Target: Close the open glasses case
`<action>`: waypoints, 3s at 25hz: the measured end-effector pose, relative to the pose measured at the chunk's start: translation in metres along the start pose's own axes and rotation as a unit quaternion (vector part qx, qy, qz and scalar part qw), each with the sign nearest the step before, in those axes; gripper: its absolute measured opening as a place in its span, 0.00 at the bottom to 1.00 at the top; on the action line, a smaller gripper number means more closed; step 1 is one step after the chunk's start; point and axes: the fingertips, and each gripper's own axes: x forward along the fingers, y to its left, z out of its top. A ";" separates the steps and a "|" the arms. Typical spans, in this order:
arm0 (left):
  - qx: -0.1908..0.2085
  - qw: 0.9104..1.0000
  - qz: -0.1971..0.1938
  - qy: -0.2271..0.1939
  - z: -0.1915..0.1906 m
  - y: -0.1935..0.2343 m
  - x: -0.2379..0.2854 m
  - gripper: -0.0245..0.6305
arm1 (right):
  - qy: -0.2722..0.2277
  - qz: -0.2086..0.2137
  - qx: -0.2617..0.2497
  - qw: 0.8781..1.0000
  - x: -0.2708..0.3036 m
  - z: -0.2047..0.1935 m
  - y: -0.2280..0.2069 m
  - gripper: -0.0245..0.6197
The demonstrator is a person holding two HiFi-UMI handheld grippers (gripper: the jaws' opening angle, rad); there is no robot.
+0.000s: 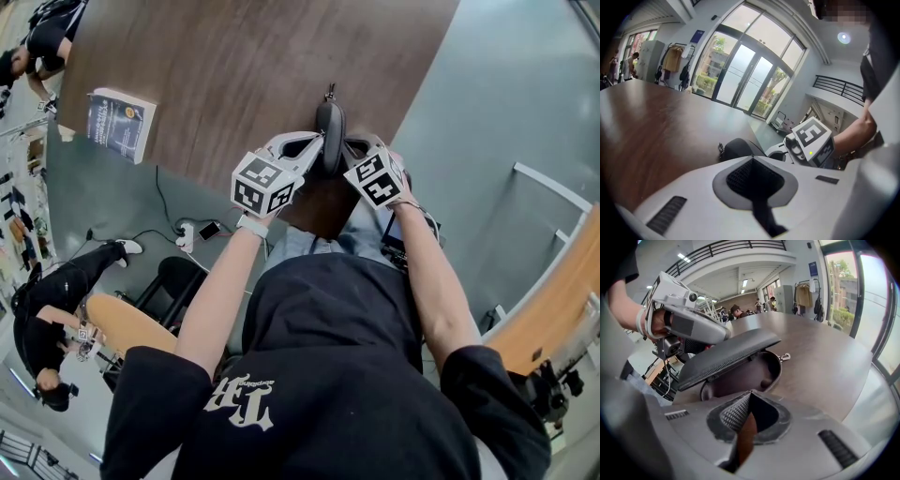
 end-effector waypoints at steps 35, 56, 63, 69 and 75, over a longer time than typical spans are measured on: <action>-0.060 0.998 0.020 -0.018 -0.022 0.007 0.036 0.05 | -0.044 0.062 0.023 0.997 -0.018 0.096 -0.102 0.02; -0.065 0.993 0.078 -0.053 -0.026 -0.032 0.016 0.05 | 0.230 0.247 -0.169 0.926 0.026 0.131 -0.014 0.02; -0.053 0.993 0.095 -0.043 -0.029 -0.039 0.022 0.05 | 0.304 0.254 -0.199 0.896 0.028 0.109 0.018 0.02; -0.042 0.992 0.109 -0.039 -0.026 -0.039 0.026 0.05 | 0.322 0.215 -0.222 0.895 0.034 0.104 0.023 0.02; -0.027 0.991 0.127 -0.027 -0.027 -0.043 0.027 0.05 | 0.323 0.194 -0.240 0.895 0.027 0.103 0.029 0.02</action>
